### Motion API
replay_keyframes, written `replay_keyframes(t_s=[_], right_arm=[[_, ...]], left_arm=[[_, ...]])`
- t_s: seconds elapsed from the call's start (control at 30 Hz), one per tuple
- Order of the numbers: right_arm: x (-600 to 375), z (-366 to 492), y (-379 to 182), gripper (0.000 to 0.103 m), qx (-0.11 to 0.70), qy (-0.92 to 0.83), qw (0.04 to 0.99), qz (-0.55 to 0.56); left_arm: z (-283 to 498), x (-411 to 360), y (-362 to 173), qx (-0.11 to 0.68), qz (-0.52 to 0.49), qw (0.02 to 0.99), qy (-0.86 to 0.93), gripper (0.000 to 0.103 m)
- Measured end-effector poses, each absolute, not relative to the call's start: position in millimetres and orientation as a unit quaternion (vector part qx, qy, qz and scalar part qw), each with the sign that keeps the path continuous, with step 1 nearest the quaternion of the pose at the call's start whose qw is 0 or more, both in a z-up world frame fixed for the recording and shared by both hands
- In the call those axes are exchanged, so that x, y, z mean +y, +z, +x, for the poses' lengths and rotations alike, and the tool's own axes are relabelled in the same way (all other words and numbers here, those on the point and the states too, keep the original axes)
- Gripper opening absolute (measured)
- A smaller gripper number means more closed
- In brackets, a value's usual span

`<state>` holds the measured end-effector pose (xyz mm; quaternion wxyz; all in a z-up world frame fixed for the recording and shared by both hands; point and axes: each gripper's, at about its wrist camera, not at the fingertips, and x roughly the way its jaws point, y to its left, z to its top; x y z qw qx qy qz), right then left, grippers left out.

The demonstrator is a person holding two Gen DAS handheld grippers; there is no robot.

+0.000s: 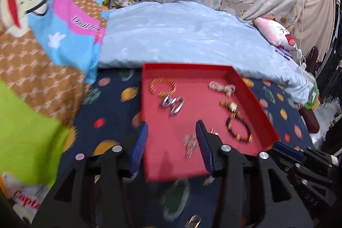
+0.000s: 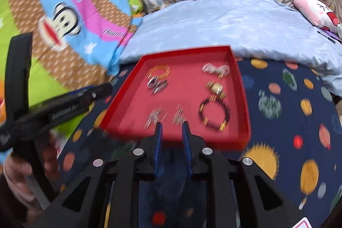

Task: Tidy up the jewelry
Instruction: 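Withdraw both tools from the tray toward the gold hoop earrings, then grasp a gold hoop earring with the right tool while the left tool grasps the other hoop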

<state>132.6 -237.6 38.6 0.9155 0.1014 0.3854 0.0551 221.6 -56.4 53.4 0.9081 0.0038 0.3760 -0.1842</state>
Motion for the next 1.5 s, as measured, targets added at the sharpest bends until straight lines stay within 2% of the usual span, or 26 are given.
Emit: replay_keyframes(t_s=[0.17, 0.43, 0.6, 1.13, 1.2, 1.3, 1.5], right_arm=[[-203, 91, 14, 0.026, 0.418, 0.071, 0.901, 0.089], [-164, 75, -23, 0.027, 0.456, 0.092, 0.879, 0.100], [-152, 78, -25, 0.032, 0.458, 0.089, 0.880, 0.088], [-131, 95, -35, 0.032, 0.462, 0.087, 0.880, 0.065], [-130, 95, -35, 0.029, 0.461, 0.087, 0.881, 0.061], [-130, 95, -36, 0.015, 0.459, 0.079, 0.883, 0.054], [-135, 91, -36, 0.015, 0.460, 0.078, 0.883, 0.057]], left_arm=[[183, -23, 34, 0.399, 0.015, 0.902, -0.162, 0.046], [141, 14, 1, 0.434, 0.014, 0.892, -0.124, 0.046], [129, 24, -10, 0.445, 0.008, 0.887, -0.121, 0.046], [121, 28, -11, 0.444, 0.008, 0.888, -0.119, 0.046], [120, 27, -11, 0.444, 0.008, 0.888, -0.121, 0.046], [121, 25, -12, 0.445, 0.009, 0.887, -0.122, 0.046], [122, 17, -13, 0.446, 0.007, 0.885, -0.132, 0.046]])
